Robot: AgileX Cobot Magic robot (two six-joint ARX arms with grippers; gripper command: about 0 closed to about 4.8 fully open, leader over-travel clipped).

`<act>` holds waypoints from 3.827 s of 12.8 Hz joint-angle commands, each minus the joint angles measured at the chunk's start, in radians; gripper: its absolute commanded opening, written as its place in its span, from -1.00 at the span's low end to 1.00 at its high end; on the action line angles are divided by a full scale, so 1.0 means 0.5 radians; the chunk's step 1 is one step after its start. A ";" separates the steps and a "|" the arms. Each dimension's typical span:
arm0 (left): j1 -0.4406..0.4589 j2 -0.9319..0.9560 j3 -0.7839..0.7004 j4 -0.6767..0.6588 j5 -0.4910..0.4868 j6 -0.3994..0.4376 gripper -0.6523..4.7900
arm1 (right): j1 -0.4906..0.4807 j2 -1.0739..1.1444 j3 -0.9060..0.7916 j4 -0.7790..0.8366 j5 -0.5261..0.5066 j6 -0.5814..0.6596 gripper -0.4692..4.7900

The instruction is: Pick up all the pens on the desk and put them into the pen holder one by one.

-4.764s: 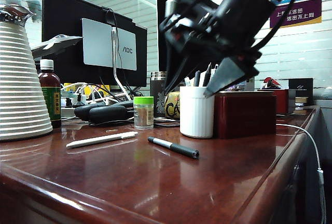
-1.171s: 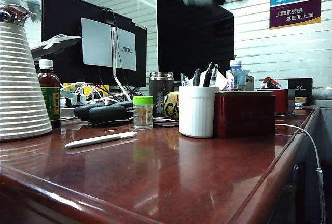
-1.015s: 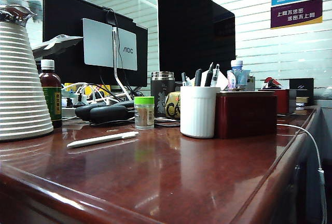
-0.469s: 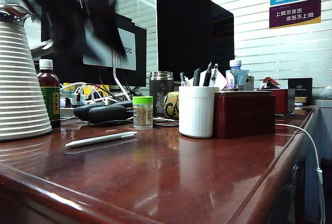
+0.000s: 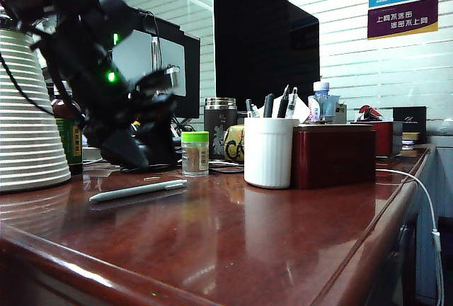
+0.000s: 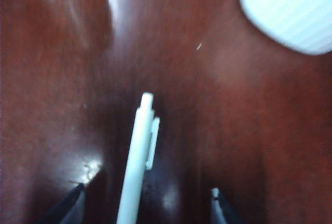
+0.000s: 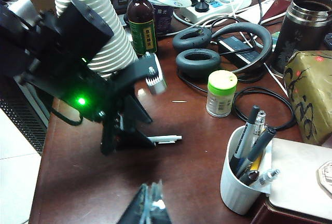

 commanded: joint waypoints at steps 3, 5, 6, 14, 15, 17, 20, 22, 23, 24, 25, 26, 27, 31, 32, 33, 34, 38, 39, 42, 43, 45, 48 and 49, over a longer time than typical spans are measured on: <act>-0.004 0.168 0.005 0.027 -0.008 0.021 0.21 | 0.002 -0.007 0.008 0.022 -0.006 -0.006 -0.84; -0.004 0.208 0.005 0.019 -0.027 0.021 -0.27 | 0.002 -0.007 0.008 0.022 -0.006 -0.005 -0.84; -0.005 0.212 0.005 0.009 -0.026 0.021 -0.68 | 0.002 -0.007 0.008 0.023 -0.005 -0.006 -0.84; -0.004 -0.172 0.323 0.239 0.537 -0.307 -0.79 | -0.006 -0.008 0.008 0.030 0.102 -0.007 -0.84; -0.004 -0.208 0.370 0.396 0.581 -0.431 -0.79 | -0.006 -0.012 0.008 0.030 0.102 -0.007 -0.84; -0.005 -0.219 0.407 1.121 0.622 -0.883 -0.79 | -0.006 -0.039 0.008 0.043 0.109 -0.007 -0.84; -0.037 -0.069 0.407 1.669 0.620 -1.189 -0.78 | -0.011 -0.140 0.008 0.098 0.179 -0.008 -0.84; -0.098 0.089 0.407 2.014 0.620 -1.315 -0.78 | -0.016 -0.212 0.008 0.145 0.177 -0.008 -0.84; -0.122 0.184 0.407 2.217 0.619 -1.365 -0.78 | -0.019 -0.248 0.008 0.153 0.193 -0.008 -0.84; -0.161 0.266 0.407 2.362 0.599 -1.363 -0.78 | -0.018 -0.285 0.008 0.148 0.213 -0.008 -0.84; -0.182 0.343 0.407 2.476 0.562 -1.363 -0.78 | -0.018 -0.319 0.008 0.150 0.213 -0.008 -0.84; -0.213 0.411 0.407 2.534 0.507 -1.362 -0.78 | -0.018 -0.340 0.008 0.150 0.212 -0.008 -0.84; -0.234 0.476 0.407 2.578 0.469 -1.349 -0.78 | -0.018 -0.356 0.008 0.150 0.214 -0.007 -0.84; -0.304 0.791 0.407 2.803 0.364 -1.262 -0.79 | -0.018 -0.370 0.008 0.146 0.212 -0.006 -0.84; -0.306 0.803 0.407 2.803 0.336 -1.235 -0.78 | -0.018 -0.370 0.008 0.146 0.212 -0.006 -0.84; -0.306 0.812 0.407 2.800 0.343 -1.206 -0.78 | -0.018 -0.370 0.008 0.146 0.212 -0.006 -0.84; -0.306 0.812 0.407 2.777 0.340 -1.171 -0.79 | -0.018 -0.369 0.008 0.146 0.212 -0.007 -0.84; -0.307 0.863 0.407 2.689 0.343 -1.115 -0.79 | -0.018 -0.369 0.008 0.146 0.213 -0.007 -0.84; -0.306 0.866 0.407 2.687 0.343 -1.115 -0.79 | -0.018 -0.370 0.008 0.146 0.212 -0.007 -0.84; -0.306 0.866 0.407 2.691 0.343 -1.116 -0.73 | -0.018 -0.369 0.008 0.146 0.213 -0.007 -0.84; -0.306 0.866 0.407 2.695 0.346 -1.117 -0.49 | -0.018 -0.369 0.008 0.146 0.213 -0.008 -0.84; -0.306 0.865 0.407 2.736 0.397 -1.117 -0.30 | -0.019 -0.369 0.008 0.146 0.214 -0.009 -0.84; -0.305 0.864 0.407 2.824 0.397 -1.122 -0.30 | -0.019 -0.369 0.008 0.146 0.215 -0.010 -0.84; -0.305 0.861 0.408 2.826 0.395 -1.122 -0.30 | -0.019 -0.370 0.008 0.146 0.217 -0.009 -0.84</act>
